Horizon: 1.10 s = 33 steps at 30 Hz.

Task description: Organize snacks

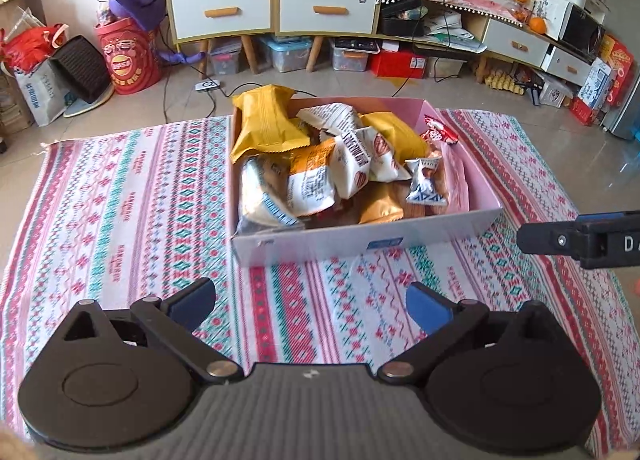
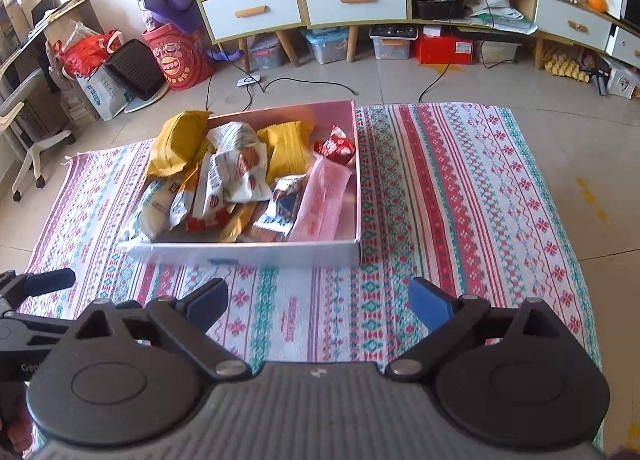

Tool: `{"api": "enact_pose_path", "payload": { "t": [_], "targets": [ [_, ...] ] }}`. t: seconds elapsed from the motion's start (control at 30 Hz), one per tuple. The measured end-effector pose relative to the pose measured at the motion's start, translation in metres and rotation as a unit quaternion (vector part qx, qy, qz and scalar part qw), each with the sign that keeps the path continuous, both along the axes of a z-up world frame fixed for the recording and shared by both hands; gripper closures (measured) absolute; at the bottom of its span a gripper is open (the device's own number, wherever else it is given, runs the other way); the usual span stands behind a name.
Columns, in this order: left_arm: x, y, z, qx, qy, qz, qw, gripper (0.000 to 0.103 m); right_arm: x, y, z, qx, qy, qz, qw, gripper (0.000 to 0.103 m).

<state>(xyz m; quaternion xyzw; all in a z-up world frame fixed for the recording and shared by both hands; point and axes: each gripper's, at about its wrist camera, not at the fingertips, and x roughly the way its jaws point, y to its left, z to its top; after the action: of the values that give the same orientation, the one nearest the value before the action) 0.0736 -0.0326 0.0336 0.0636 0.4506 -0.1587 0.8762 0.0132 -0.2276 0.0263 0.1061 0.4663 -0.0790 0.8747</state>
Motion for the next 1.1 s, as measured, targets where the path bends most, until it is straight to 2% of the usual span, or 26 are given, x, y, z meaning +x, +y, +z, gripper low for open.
{"api": "enact_pose_path", "payload": {
  "t": [0.23, 0.4, 0.77, 1.1],
  "targets": [
    [-0.023, 0.016, 0.01, 0.006, -0.01, 0.032, 0.9994, 0.0, -0.024, 0.023, 0.0, -0.049, -0.004, 0.013, 0.999, 0.001],
    [-0.03, 0.019, 0.008, 0.007, 0.001, 0.048, 0.9988, 0.0, -0.031, 0.029, -0.003, -0.075, 0.001, 0.013, 0.997, 0.0],
    [-0.038, 0.013, -0.001, 0.043, 0.001, 0.058, 0.9974, 0.0, -0.029, 0.032, -0.013, -0.103, 0.016, 0.004, 0.995, 0.0],
    [-0.043, 0.012, 0.001, 0.044, 0.0, 0.06, 0.9972, 0.0, -0.03, 0.039, -0.015, -0.107, 0.019, 0.014, 0.994, 0.0]
  ]
}}
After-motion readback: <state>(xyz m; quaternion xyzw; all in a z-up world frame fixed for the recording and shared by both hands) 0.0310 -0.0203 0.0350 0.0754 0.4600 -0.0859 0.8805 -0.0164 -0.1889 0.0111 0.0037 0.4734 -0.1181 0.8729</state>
